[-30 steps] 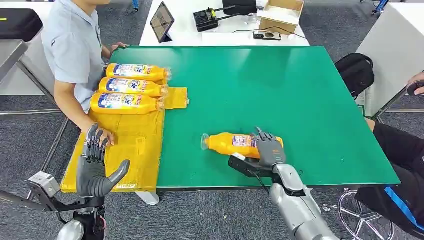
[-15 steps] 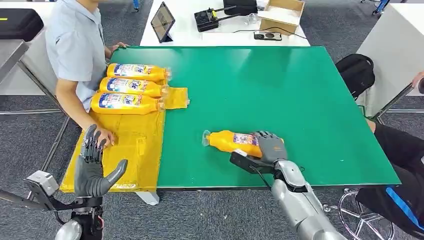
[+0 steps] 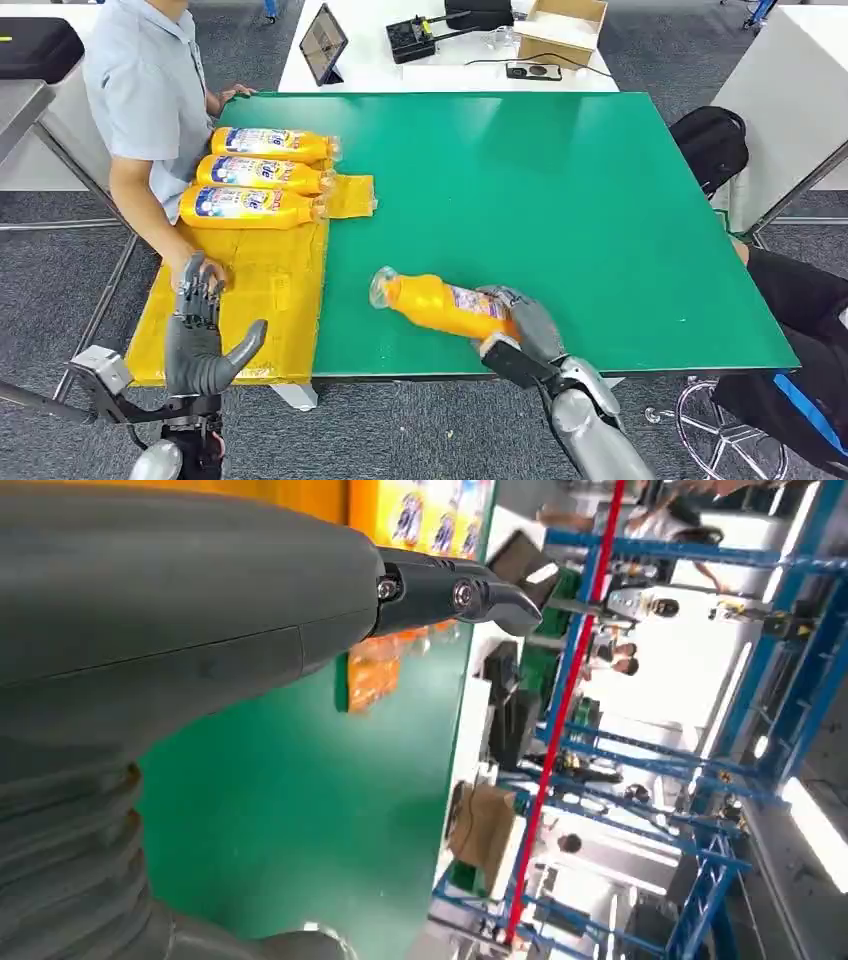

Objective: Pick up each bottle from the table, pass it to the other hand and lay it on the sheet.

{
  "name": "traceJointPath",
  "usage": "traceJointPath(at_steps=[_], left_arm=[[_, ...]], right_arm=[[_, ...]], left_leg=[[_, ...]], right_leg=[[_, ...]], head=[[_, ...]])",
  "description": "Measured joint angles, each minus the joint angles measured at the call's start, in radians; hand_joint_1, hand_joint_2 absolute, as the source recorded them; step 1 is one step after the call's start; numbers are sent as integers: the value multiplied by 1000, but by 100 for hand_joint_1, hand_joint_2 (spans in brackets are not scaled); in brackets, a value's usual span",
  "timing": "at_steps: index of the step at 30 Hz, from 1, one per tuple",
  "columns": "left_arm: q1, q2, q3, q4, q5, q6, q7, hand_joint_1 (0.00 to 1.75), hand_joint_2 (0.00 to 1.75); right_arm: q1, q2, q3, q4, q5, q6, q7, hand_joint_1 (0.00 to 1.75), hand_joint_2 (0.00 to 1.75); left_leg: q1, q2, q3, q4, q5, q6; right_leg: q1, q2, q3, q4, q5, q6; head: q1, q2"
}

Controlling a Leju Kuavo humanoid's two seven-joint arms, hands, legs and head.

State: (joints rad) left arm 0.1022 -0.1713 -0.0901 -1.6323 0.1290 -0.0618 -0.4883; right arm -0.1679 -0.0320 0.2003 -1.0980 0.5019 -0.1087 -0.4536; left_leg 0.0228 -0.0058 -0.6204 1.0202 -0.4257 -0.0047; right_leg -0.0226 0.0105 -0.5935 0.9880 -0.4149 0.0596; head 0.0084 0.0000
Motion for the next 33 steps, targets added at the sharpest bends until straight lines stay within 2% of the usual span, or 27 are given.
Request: traceJointPath(at_steps=[6, 9, 13, 21, 30, 33], left_arm=[[38, -26, -86, 47, -20, 32, -44, 0, 175], [59, -25, -155, 70, -167, 90, -98, 0, 175], [71, -21, -249, 97, -239, 105, -109, 0, 175], [55, -4, -364, 107, -233, 103, -90, 0, 175], [28, 0, -389, 107, -171, 70, -55, 0, 175], [24, 2, -390, 107, -101, 29, -2, 0, 175]], right_arm=[[69, 51, 1, -148, -121, -24, -74, 175, 175], [87, 70, 1, -206, -138, -29, -81, 175, 175], [99, 93, 7, -243, -138, -35, -100, 175, 175], [86, 151, 88, -230, -85, -40, -110, 175, 175], [62, 197, 173, -159, -63, -75, -137, 175, 175], [55, 202, 189, -137, -49, -100, -152, 175, 175]], left_leg=[[-1, 0, -2, 0, 0, 0], [-1, 0, -3, 0, -1, 0], [-1, 0, -3, 0, -1, 0], [-1, 0, -3, 0, 0, 0], [-1, 0, -4, 0, 0, 0], [-1, 0, -4, 0, 0, 0]], right_leg=[[-1, 0, -3, 0, 0, 0], [-1, 0, -3, 0, 0, 0], [-1, 0, -4, 0, 0, 0], [-1, 0, -4, 0, 0, 0], [-1, 0, -4, 0, 0, 0], [-1, 0, -4, 0, 0, 0]], head=[[0, 0], [0, 0], [0, 0], [0, 0], [0, 0], [0, 0]])
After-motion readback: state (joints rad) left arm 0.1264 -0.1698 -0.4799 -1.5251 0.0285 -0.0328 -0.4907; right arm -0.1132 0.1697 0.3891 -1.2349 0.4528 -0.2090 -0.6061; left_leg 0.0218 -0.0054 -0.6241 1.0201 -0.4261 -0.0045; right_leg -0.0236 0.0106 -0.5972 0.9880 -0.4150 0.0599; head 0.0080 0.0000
